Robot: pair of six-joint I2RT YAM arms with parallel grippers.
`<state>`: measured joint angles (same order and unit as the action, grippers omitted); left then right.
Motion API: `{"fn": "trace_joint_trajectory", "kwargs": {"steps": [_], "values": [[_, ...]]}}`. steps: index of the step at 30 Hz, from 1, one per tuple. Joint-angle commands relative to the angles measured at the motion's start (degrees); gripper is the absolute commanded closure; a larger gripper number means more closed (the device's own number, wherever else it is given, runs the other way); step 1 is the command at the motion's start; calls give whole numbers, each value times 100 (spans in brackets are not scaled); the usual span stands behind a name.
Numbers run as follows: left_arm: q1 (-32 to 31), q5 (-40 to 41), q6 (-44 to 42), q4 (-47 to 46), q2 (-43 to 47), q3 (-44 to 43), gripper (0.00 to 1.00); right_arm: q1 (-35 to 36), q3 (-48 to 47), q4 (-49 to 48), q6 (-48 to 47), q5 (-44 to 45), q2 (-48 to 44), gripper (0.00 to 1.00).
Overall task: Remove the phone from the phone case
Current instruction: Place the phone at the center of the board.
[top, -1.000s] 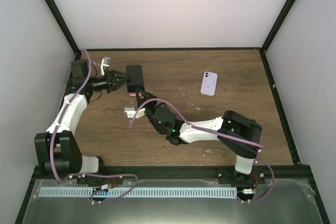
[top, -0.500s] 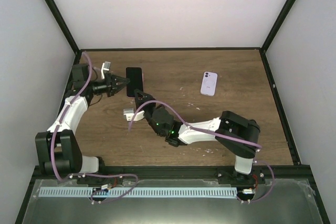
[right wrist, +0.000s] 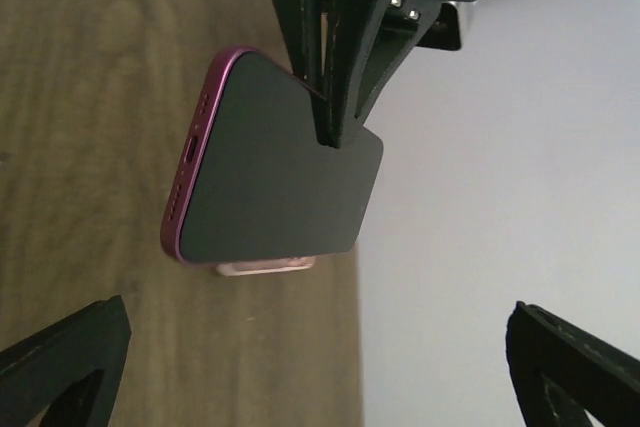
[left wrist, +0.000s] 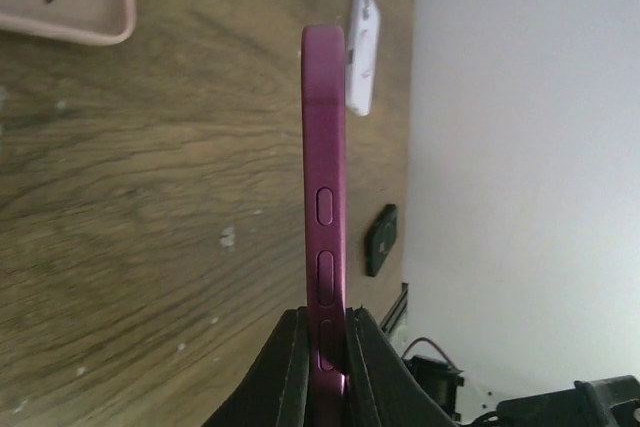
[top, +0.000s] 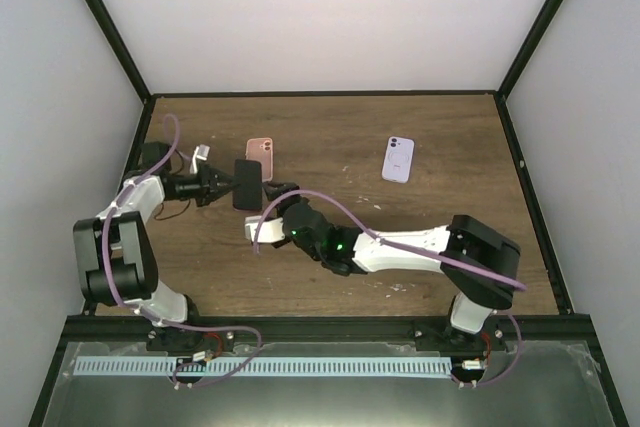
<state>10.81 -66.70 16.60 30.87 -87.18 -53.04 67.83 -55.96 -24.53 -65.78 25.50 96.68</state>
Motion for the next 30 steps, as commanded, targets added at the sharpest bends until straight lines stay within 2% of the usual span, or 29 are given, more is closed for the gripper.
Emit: {"fn": "trace_joint_trajectory", "kwargs": {"steps": [1, 4, 8, 19, 30], "values": [[18, 188, -1086, 670, -407, -107, 100, -202, -181, 1652, 1120, -679, -219, 0], [19, 283, -1282, 710, -755, -78, 100, -444, -422, 2428, 1694, -1145, -311, 0], [18, 341, -1276, 500, -1099, 40, 100, -726, -450, 2794, 2032, -1495, -496, 0], [12, 449, -1236, 69, -1907, 134, 97, -1250, -445, 3016, 2333, -1711, -611, 0], [-104, 702, -1143, -55, -2193, -18, 83, -1396, -506, 3131, 2428, -1734, -643, 0]]}}
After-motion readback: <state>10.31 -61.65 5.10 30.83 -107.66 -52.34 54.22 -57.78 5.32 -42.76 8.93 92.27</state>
